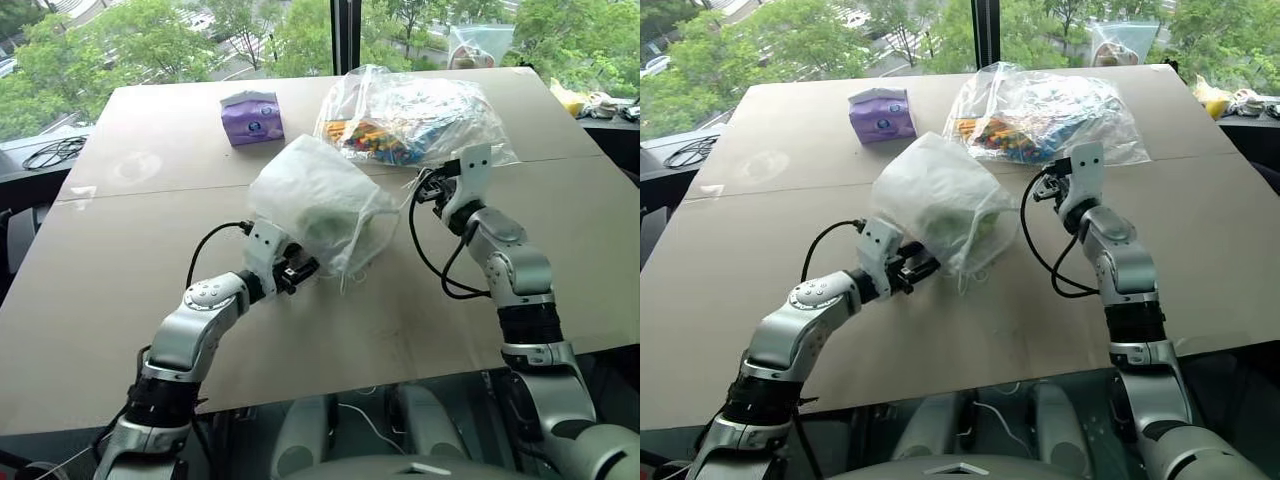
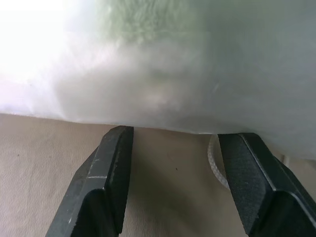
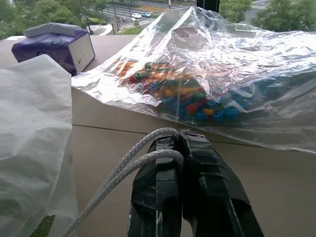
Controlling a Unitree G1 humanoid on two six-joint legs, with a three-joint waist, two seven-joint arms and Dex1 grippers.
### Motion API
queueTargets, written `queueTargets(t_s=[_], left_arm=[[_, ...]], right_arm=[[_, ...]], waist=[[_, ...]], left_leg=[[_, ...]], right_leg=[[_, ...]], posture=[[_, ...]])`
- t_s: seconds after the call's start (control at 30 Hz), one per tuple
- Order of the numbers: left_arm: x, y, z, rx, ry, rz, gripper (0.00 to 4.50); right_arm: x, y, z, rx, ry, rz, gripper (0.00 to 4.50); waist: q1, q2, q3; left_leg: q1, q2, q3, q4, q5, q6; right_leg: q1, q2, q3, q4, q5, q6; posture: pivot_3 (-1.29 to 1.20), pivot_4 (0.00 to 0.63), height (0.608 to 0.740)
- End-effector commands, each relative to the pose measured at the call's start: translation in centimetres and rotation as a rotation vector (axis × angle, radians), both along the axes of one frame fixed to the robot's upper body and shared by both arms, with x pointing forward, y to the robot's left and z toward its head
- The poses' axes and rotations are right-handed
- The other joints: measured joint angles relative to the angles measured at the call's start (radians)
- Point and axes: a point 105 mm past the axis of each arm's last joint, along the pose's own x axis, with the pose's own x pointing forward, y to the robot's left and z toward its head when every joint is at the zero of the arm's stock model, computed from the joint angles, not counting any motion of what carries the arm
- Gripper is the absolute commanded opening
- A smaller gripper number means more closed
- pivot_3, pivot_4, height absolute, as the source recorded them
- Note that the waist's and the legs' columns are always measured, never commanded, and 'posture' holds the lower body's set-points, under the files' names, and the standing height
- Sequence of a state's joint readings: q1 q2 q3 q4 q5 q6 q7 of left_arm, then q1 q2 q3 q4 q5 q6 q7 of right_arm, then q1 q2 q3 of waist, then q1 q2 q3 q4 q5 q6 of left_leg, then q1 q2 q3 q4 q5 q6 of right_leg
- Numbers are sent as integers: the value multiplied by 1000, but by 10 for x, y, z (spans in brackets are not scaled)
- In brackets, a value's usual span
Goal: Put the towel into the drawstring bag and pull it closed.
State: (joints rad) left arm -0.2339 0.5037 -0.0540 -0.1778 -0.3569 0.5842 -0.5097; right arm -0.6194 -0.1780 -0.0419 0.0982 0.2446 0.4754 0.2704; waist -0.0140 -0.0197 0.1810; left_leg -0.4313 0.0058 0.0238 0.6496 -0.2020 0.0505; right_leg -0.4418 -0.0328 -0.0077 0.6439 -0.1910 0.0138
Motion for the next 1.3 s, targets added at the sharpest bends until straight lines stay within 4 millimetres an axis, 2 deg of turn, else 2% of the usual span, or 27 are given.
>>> queueTargets(t_s=[0.03,0.13,0.3,0.5,0.57,0.6,0.63,0.73,0.87,1.0,1.13,1.3], left_arm=[[1,-7,-1,49,-23,-48,2725],[3,-15,-1,69,-27,-82,2725],[-13,-28,-9,150,28,-226,2725],[-14,-17,-21,286,81,-225,2725],[-14,-17,-23,278,98,-221,1839],[-15,-18,-24,271,109,-224,1769],[-17,-17,-28,280,125,-221,1053],[-20,-7,-40,321,171,-186,117],[-18,1,-37,307,153,-121,117],[-14,5,-14,206,8,-32,117],[-28,20,-2,116,-62,109,117],[-40,47,7,82,-157,361,117]], right_arm=[[-2,2,17,5,-61,4,0],[-2,1,17,4,-62,2,0],[-1,1,19,4,-67,-1,0],[-1,1,20,4,-71,-3,0],[-1,2,20,3,-72,-2,0],[-1,2,20,3,-72,-2,0],[-1,2,20,1,-72,-2,0],[-1,2,20,-1,-73,-2,0],[-1,2,20,-7,-74,0,0],[-1,2,20,-23,-82,1,0],[1,-3,25,-58,-121,-36,0],[10,-22,34,-55,-161,-165,0]], waist=[[0,0,0],[5,0,0],[2,0,0],[1,0,0],[1,0,0],[1,0,0],[0,0,0],[0,1,-1],[-2,2,-2],[-10,2,-2],[-20,2,-2],[-19,2,-2]], left_leg=[[0,0,0,0,0,0],[0,0,-1,0,0,0],[0,0,0,1,0,0],[0,0,-1,0,0,0],[1,0,0,0,0,0],[1,0,0,0,0,0],[2,0,0,0,0,0],[3,0,0,0,0,0],[4,1,0,0,0,0],[4,1,0,0,0,0],[4,2,0,-1,0,0],[2,2,0,0,0,0]], right_leg=[[0,0,0,0,0,0],[0,0,-1,0,0,0],[1,0,-1,0,0,0],[1,0,-1,0,0,0],[1,0,-1,0,0,0],[1,0,-1,0,0,1],[1,0,0,0,0,1],[2,0,0,1,-2,3],[3,0,0,1,-3,1],[2,0,1,1,-3,1],[2,0,1,1,-1,-1],[1,0,1,1,-2,-3]], posture=[[0,150,740],[0,150,740],[0,150,740],[0,150,740],[0,150,740],[0,150,740],[0,150,740],[0,150,740],[0,150,740],[0,150,740],[0,150,740],[0,150,740]])
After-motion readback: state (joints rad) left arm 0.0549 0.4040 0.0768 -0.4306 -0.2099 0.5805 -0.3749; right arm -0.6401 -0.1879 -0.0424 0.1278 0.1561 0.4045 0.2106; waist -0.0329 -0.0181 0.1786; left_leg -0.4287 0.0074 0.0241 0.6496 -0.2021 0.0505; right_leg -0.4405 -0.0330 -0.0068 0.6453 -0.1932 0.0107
